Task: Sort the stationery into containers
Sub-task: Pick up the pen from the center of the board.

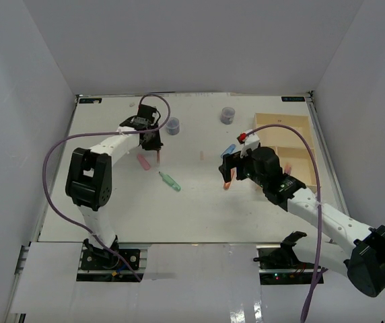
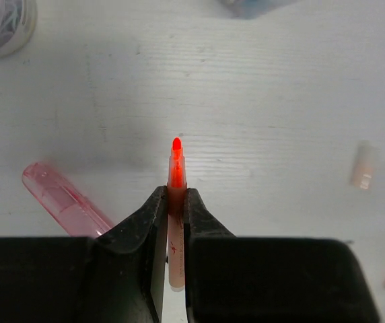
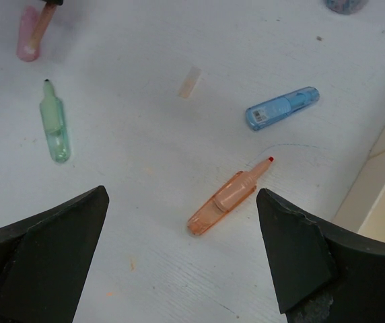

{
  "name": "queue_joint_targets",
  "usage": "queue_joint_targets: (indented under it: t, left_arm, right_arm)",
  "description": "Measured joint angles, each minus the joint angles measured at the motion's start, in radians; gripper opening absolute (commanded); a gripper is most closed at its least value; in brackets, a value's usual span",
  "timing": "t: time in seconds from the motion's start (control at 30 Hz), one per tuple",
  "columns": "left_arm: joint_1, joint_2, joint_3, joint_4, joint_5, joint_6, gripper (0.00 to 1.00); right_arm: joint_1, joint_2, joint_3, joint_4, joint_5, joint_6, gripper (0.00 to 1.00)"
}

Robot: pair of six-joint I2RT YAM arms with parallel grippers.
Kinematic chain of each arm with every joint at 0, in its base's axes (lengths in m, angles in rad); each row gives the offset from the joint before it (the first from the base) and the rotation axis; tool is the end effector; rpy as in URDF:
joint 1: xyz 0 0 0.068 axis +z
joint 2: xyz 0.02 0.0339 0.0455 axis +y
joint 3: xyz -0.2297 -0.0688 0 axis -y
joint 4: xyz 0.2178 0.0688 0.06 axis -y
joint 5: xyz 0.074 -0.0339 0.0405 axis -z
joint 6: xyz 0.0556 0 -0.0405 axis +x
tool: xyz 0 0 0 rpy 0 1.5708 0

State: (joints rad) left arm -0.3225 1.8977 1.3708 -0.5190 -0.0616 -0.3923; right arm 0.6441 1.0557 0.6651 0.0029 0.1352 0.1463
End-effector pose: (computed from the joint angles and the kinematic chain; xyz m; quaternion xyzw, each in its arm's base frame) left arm 0.3587 -0.1163 0.1613 -0.0417 0.9644 -0.0629 0.2533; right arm 0.2049 0.1445 0.2371 -0.1675 0.8119 0.1625 0.5351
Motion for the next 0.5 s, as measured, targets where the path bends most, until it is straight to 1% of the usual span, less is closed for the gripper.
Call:
queue_joint_targets:
  t: [0.1, 0.2, 0.27, 0.37, 0.5]
  left_arm:
    - [0.001, -0.115, -0.026, 0.059, 0.071, -0.009, 0.00]
    - [0.001, -0.303, -0.111, 0.181, 0.165, -0.013, 0.00]
    - [0.002, -0.437, -0.189, 0.296, 0.243, -0.016, 0.00]
    - [0.002, -0.592, -0.300, 0.481, 0.367, -0.021, 0.00]
    - [0.002, -0.724, -0.458, 0.702, 0.523, -0.036, 0.00]
  right_arm:
    - [0.017, -0.023, -0.010, 0.036, -0.067, -0.001, 0.98]
    - [0.045, -0.029, -0.009, 0.090, -0.149, -0.005, 0.98]
    - [0.064, -0.027, -0.009, 0.130, -0.210, -0.006, 0.97]
    - [0.094, -0.004, -0.004, 0.194, -0.296, -0.006, 0.95]
    - [0.132, 0.084, 0.042, 0.260, -0.384, -0.006, 0.93]
